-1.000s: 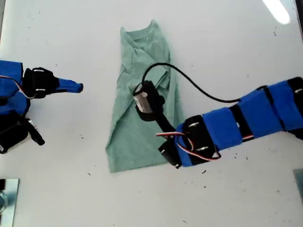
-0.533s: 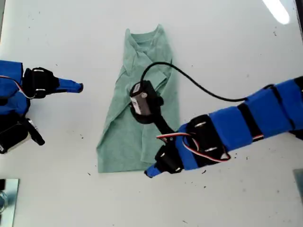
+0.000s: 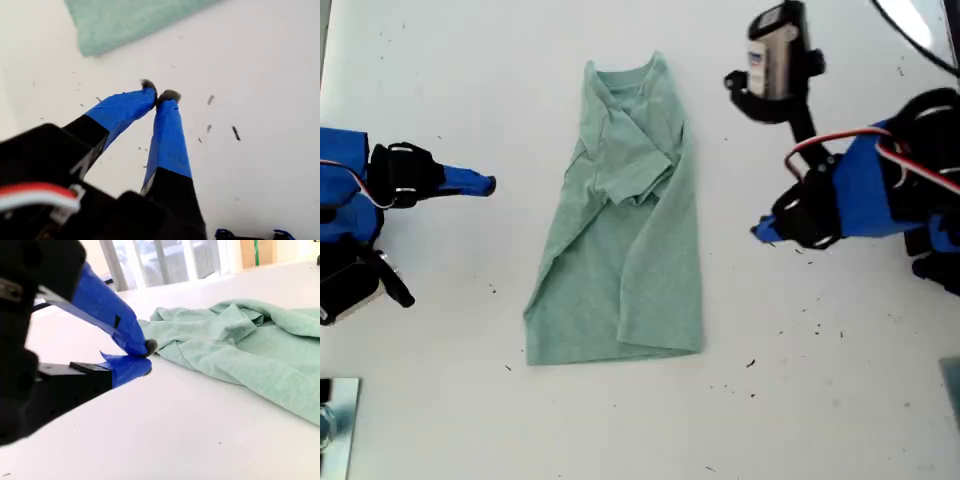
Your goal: Fold t shirt
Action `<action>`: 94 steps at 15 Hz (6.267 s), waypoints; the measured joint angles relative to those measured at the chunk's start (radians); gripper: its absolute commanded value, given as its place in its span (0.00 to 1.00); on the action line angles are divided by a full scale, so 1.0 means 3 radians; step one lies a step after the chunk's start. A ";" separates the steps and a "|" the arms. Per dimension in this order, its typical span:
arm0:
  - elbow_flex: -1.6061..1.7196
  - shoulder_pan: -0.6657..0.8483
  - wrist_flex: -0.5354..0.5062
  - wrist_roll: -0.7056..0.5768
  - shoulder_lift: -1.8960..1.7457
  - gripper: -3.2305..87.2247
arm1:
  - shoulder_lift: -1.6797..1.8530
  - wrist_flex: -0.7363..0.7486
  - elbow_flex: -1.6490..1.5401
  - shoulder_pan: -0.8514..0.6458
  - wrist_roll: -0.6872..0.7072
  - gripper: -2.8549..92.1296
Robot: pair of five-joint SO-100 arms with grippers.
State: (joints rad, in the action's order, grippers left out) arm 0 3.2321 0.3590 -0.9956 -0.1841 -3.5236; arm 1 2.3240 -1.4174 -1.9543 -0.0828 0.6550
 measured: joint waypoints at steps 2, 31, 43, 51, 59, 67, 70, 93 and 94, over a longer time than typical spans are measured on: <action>0.0000 0.0000 0.0000 0.0000 0.0000 0.03 | 0.0956 0.0506 -0.1692 -0.0389 0.0015 0.06; -0.3748 -0.2112 -0.0409 0.1335 0.5507 0.29 | 0.0966 0.1478 -0.2955 -0.0966 0.0082 0.06; -0.4290 -0.1912 -0.1166 0.1406 0.5077 0.03 | 0.1018 0.1483 -0.2991 -0.0966 0.0082 0.06; -0.7568 -0.1718 -0.1314 0.0522 0.7655 0.03 | 0.1038 0.1483 -0.3007 -0.0966 0.0077 0.06; -0.7348 -0.1314 -0.0849 -0.0189 0.7384 0.31 | 0.1038 0.1483 -0.3007 -0.0966 0.0072 0.06; -0.1232 -0.1191 -0.0179 0.0982 0.1907 0.03 | 0.1038 0.1483 -0.3007 -0.0966 0.0066 0.06; -0.1058 -0.1243 -0.0015 0.1156 0.2204 0.03 | 0.1033 0.1478 -0.2991 -0.0961 0.0036 0.06; -0.5804 -0.1733 -0.0511 0.0419 0.7486 0.17 | -0.4070 0.0394 0.3226 0.1058 -0.1667 0.30; -0.5890 -0.1785 -0.0501 0.0419 0.7568 0.13 | -0.4157 0.0450 0.3293 0.1084 -0.1677 0.27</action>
State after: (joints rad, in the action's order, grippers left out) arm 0 1.4650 -0.1764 -1.1459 -0.0583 -1.2533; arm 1 1.0769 -1.2824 -0.9664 0.2424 0.1519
